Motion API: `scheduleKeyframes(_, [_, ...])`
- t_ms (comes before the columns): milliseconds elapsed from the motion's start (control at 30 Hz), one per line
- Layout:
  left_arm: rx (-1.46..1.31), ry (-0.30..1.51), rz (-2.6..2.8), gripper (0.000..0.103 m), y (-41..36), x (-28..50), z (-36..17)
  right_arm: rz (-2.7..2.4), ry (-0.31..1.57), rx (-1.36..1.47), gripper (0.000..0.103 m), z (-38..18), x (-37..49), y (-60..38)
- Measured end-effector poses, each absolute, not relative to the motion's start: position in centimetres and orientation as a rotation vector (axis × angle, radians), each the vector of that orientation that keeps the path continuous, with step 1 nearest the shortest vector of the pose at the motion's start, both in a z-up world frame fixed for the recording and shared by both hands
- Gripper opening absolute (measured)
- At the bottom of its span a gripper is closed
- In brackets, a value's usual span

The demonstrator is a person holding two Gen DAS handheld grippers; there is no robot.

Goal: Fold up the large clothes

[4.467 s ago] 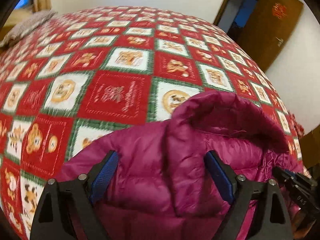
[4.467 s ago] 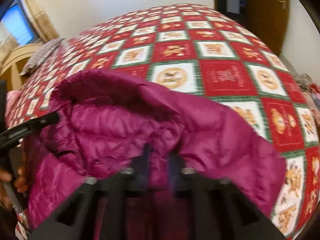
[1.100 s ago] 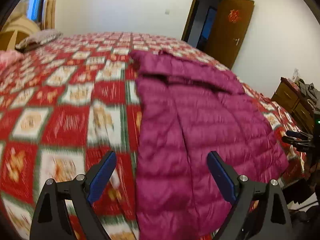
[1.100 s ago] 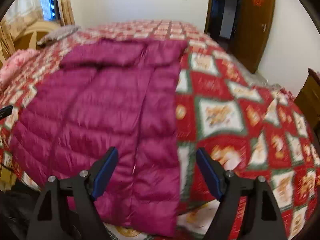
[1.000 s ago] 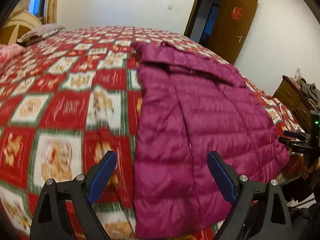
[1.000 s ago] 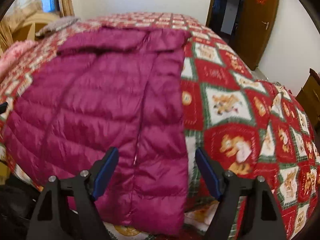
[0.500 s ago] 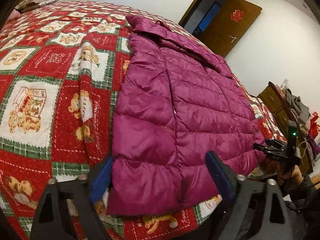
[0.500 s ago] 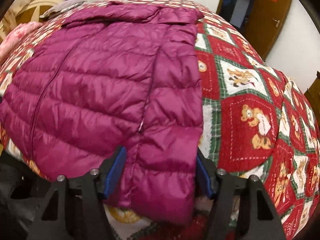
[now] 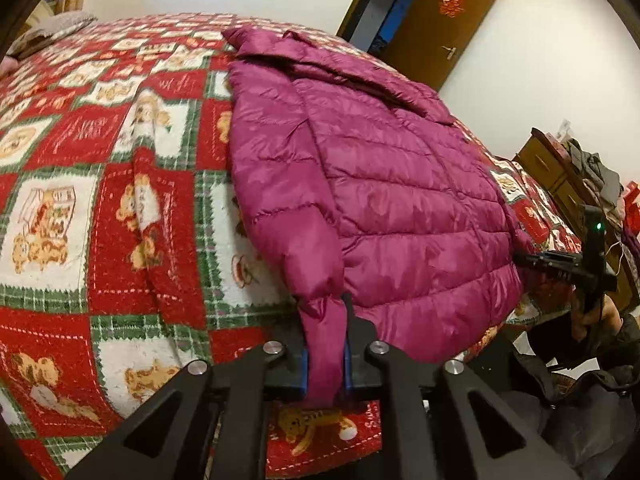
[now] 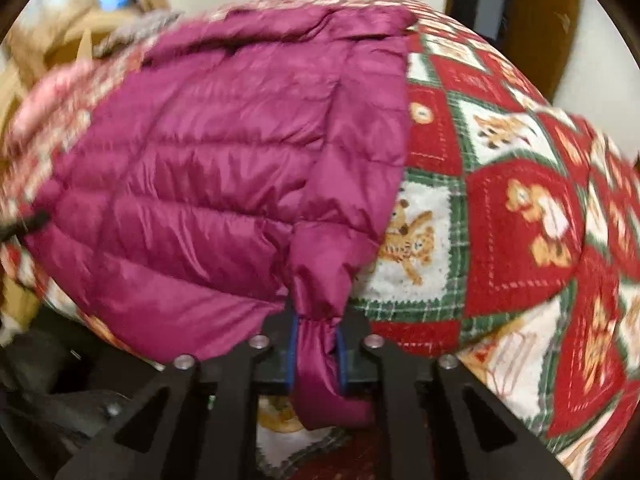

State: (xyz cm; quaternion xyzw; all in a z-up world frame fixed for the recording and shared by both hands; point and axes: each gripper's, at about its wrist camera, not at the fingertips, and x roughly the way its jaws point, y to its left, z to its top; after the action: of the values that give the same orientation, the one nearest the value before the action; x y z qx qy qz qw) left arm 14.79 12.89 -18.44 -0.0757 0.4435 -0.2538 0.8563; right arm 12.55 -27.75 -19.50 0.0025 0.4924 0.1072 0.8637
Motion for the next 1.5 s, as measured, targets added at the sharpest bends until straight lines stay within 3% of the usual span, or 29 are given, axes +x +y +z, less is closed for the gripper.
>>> scheduleKeyframes(300, [-0.247, 0.819, -0.589, 0.007, 14.2, 14.2, -14.9, 0.289, 0.915, 0.266, 0.009, -15.5, 10.8, -30.5])
scheduleKeyframes(1000, [-0.192, 0.501, -0.925, 0.007, 15.2, 6.8, -3.6, 0.327, 0.746, 0.354, 0.009, -6.8, 3.9, -34.0])
scheduleKeyframes(1233, [-0.306, 0.466, -0.856, 0.007, 16.8, 11.8, -0.6, 0.376, 0.649, 0.442, 0.009, -3.1, 8.6, -34.7])
scheduleKeyframes(1500, [-0.352, 0.567, -0.686, 0.007, 16.0, 21.4, -0.8, 0.346, 0.640, 0.420, 0.009, -1.7, 17.8, -33.6])
